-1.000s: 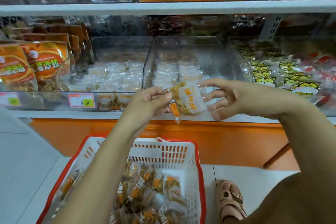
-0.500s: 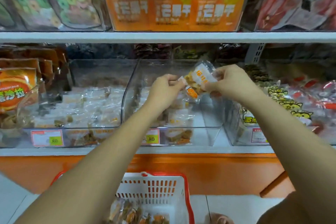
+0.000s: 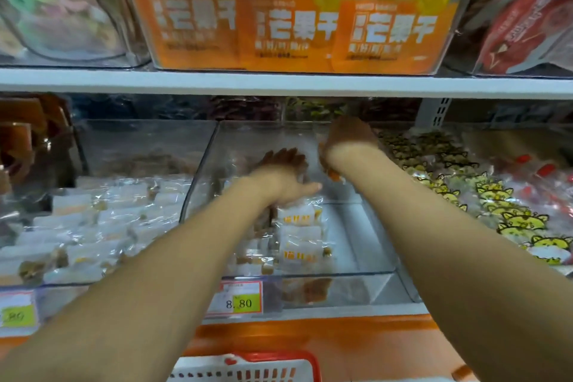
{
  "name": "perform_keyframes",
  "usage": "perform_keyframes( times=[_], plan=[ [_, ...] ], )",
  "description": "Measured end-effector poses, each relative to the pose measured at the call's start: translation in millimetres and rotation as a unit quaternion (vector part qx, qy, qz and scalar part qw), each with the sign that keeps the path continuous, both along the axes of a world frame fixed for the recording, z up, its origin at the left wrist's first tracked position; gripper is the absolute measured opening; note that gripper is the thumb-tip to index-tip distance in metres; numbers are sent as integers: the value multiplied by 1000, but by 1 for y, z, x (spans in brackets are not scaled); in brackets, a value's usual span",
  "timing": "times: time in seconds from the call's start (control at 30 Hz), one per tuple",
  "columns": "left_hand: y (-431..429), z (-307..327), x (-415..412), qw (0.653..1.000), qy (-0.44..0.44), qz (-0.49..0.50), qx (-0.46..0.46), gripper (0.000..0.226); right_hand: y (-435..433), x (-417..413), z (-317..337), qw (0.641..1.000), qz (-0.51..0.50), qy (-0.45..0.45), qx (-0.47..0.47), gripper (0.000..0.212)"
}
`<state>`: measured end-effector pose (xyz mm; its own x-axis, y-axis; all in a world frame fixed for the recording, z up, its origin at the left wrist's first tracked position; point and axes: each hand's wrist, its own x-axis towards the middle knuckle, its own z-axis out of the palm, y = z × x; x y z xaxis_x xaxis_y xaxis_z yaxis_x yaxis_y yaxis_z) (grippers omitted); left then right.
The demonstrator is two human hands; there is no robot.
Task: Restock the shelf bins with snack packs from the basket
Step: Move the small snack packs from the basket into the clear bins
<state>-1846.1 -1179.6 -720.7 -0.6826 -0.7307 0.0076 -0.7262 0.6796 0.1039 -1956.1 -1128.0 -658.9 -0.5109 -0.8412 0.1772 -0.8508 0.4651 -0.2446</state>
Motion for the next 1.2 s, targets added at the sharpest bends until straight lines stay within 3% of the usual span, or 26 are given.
perform_keyframes(
  times=[0.1,0.27,0.5,0.63,0.7,0.8,0.87,0.97,1.03,1.2],
  plan=[
    [-1,-13,7,998,64,15,6,65,-17,-3,-12,1000,19,-16,18,29],
    [-4,-20,14,996,78,16,33,67,-33,-10,-20,995,47,-56,64,24],
    [0,-15,13,996,74,40,27,63,-42,-12,-34,996,69,14,48,26],
    [2,-15,10,993,97,49,44,60,-36,-6,-52,985,92,38,143,18],
    [1,-15,9,992,97,54,54,61,-36,-4,-57,987,69,14,147,10],
    [-3,-17,9,993,89,55,54,63,-39,0,-50,998,15,-20,58,38],
    [-4,-18,9,993,89,59,59,64,-34,2,-41,999,-4,-14,28,36],
    [-4,-18,9,991,93,69,67,63,-26,3,-38,972,21,-158,173,19],
    [-3,-17,10,990,109,67,66,61,-24,5,-38,932,28,-240,270,30],
    [-4,-17,10,990,114,54,58,71,-29,4,-35,954,46,-265,131,17]
  ],
)
